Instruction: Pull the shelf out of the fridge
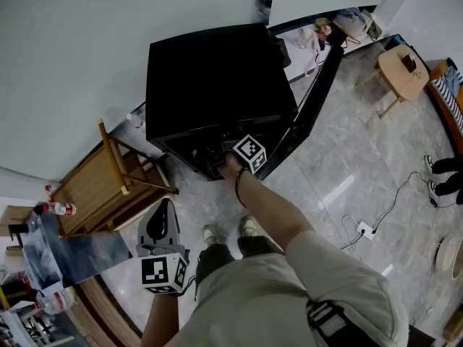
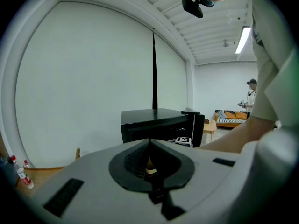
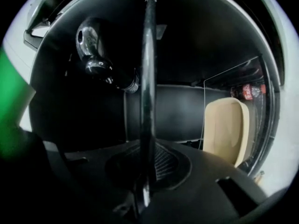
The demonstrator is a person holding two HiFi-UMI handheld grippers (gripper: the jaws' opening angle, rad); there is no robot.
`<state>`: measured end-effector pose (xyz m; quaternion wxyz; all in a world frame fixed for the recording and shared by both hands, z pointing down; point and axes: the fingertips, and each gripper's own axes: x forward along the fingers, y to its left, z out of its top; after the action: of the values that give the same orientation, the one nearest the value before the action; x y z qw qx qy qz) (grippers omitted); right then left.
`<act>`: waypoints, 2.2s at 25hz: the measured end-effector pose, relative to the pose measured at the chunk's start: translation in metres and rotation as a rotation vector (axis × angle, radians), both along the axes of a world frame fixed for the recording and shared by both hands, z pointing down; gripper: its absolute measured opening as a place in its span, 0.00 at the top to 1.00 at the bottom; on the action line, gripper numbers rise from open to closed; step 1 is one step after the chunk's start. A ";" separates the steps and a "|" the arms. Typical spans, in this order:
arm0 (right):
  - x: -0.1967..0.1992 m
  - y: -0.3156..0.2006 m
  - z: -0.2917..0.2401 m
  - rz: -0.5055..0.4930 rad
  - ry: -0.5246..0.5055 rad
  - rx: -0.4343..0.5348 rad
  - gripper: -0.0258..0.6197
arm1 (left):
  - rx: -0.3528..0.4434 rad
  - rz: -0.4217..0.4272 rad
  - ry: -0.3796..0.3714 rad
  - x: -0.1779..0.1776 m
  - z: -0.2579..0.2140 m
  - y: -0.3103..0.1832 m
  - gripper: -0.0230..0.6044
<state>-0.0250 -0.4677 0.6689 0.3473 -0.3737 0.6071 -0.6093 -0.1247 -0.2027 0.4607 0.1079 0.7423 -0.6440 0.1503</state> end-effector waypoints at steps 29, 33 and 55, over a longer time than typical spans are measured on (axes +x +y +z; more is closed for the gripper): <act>0.014 0.069 -0.001 0.006 0.019 -0.050 0.95 | 0.025 0.119 0.021 -0.012 -0.023 -0.009 0.95; 0.015 0.077 -0.002 0.000 0.021 -0.047 0.95 | 0.028 0.139 0.021 -0.017 -0.025 -0.011 0.95; 0.029 0.138 -0.008 -0.011 0.023 -0.066 0.96 | 0.032 0.215 0.032 -0.032 -0.029 -0.005 0.95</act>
<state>0.0045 -0.3301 0.6612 0.3245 -0.3885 0.5926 -0.6266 -0.1569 -0.2082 0.4314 0.0898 0.8110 -0.5612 0.1388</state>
